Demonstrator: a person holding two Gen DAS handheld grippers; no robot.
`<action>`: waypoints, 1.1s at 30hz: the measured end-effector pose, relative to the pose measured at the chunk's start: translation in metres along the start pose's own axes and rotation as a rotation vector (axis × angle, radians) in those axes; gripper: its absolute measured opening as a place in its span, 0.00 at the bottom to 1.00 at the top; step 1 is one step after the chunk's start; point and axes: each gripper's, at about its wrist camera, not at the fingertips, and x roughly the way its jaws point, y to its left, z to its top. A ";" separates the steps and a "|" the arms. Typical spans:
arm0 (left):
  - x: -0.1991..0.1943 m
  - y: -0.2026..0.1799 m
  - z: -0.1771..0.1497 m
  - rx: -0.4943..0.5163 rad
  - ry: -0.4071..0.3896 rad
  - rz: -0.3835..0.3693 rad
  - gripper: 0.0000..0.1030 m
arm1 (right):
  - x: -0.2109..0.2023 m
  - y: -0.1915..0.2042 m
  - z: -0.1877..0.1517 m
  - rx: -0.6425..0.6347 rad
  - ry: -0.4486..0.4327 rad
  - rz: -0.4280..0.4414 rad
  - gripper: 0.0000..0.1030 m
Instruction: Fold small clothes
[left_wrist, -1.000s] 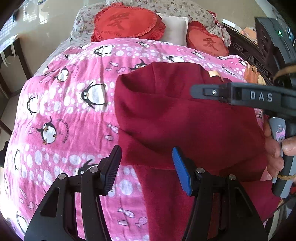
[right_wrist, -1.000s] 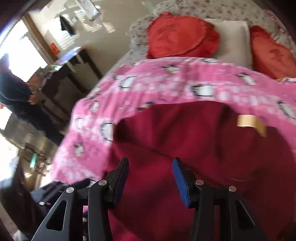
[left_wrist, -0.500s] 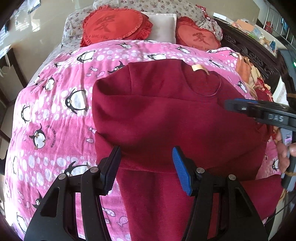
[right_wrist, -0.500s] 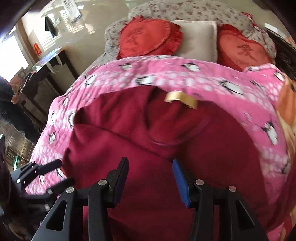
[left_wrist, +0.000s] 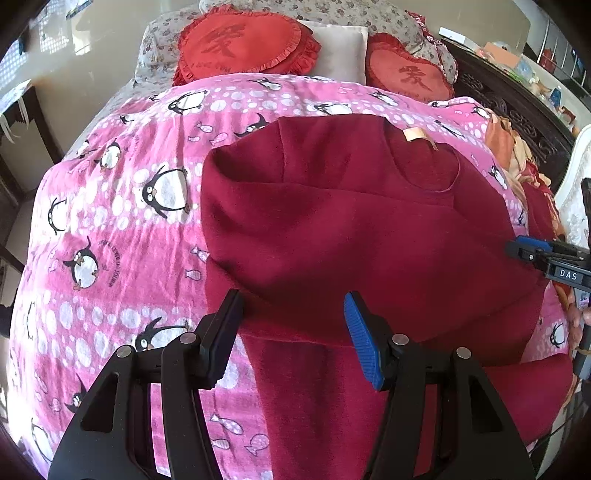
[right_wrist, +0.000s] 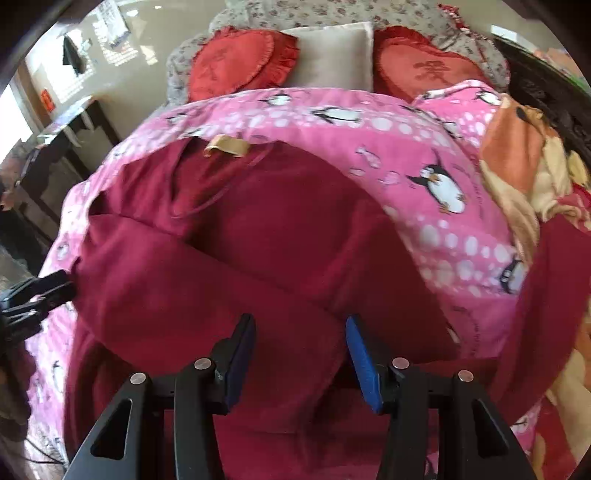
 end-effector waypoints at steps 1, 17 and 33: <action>0.001 0.001 0.000 -0.004 0.001 0.000 0.55 | 0.002 -0.001 -0.001 0.009 0.002 0.010 0.48; 0.008 -0.010 0.011 -0.056 -0.020 -0.033 0.55 | -0.001 -0.006 0.023 -0.032 -0.129 -0.096 0.12; 0.034 -0.039 0.002 0.016 0.077 -0.035 0.55 | -0.021 -0.034 -0.022 0.103 -0.076 0.001 0.43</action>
